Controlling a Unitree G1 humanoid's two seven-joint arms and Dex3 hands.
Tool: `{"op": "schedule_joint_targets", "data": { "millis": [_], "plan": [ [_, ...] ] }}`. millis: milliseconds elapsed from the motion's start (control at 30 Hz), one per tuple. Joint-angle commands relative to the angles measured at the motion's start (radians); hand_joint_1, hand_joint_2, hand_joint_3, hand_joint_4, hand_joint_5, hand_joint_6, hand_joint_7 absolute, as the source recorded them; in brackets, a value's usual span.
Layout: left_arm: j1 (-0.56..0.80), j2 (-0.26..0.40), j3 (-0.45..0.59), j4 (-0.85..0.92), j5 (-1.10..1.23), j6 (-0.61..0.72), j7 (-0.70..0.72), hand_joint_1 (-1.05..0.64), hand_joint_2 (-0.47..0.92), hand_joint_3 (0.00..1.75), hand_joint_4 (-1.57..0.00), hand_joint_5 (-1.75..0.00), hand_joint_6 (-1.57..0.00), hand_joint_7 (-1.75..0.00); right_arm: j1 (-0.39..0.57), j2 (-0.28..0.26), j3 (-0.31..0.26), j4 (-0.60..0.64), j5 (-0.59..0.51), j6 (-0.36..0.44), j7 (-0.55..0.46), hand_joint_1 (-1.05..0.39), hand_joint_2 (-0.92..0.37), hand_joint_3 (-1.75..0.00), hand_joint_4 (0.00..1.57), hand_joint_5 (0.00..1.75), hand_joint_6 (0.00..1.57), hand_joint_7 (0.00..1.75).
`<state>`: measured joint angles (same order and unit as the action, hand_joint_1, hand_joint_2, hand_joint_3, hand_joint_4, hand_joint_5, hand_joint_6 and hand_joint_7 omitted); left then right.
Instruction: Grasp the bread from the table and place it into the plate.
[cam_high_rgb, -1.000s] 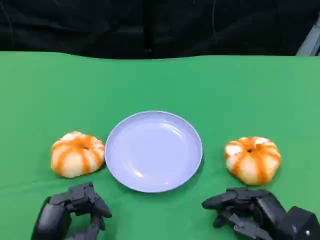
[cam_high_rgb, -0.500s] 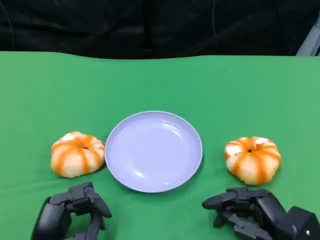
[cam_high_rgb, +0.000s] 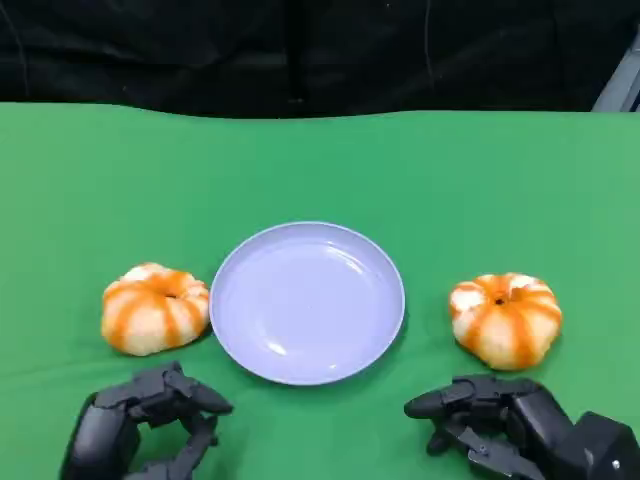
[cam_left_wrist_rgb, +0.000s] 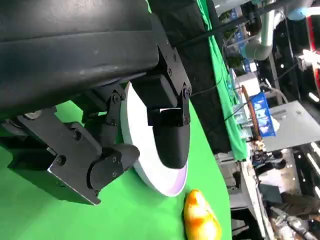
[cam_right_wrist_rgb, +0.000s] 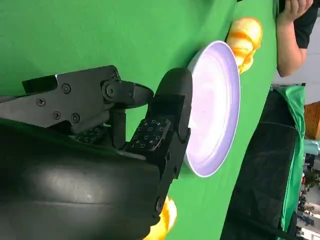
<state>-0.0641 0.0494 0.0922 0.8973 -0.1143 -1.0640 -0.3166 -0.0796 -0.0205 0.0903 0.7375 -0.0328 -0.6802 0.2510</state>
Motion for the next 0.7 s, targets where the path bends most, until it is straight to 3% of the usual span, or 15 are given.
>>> {"op": "schedule_joint_targets", "data": {
  "millis": [33,133,200,267,700],
  "plan": [
    [-0.016,0.013,0.01,0.006,-0.03,0.013,-0.025,-0.09,0.91,0.3,-0.86,-0.82,-1.01,-0.2,0.002,-0.017,-0.006,0.023,-0.004,0.017,-0.002,-0.09,-0.92,-0.39,0.8,1.15,1.12,0.28],
    [-0.02,0.02,0.017,-0.005,-0.055,0.03,-0.046,-0.1,0.92,0.29,-0.86,-0.81,-1.02,-0.18,-0.001,-0.016,-0.006,0.028,-0.004,0.011,-0.002,-0.09,-0.92,-0.38,0.8,1.15,1.12,0.28],
    [-0.027,0.031,0.027,-0.029,-0.101,0.064,-0.085,-0.11,0.92,0.29,-0.9,-0.5,-0.96,-0.06,-0.006,-0.015,-0.006,0.035,-0.003,0.003,0.0,-0.08,-0.92,-0.39,0.8,1.16,1.13,0.28],
    [-0.031,0.037,0.033,-0.045,-0.121,0.084,-0.108,-0.12,0.92,0.26,-0.92,-0.4,-0.93,-0.02,-0.009,-0.014,-0.007,0.037,-0.001,0.001,0.001,-0.08,-0.92,-0.39,0.8,1.17,1.13,0.28],
    [-0.039,0.026,0.059,-0.065,-0.174,0.12,-0.179,-0.18,0.92,0.19,-0.9,-0.32,-0.85,0.0,-0.017,-0.012,-0.009,0.053,0.002,-0.01,0.001,-0.07,-0.92,-0.39,0.8,1.18,1.13,0.28]
  ]
}}
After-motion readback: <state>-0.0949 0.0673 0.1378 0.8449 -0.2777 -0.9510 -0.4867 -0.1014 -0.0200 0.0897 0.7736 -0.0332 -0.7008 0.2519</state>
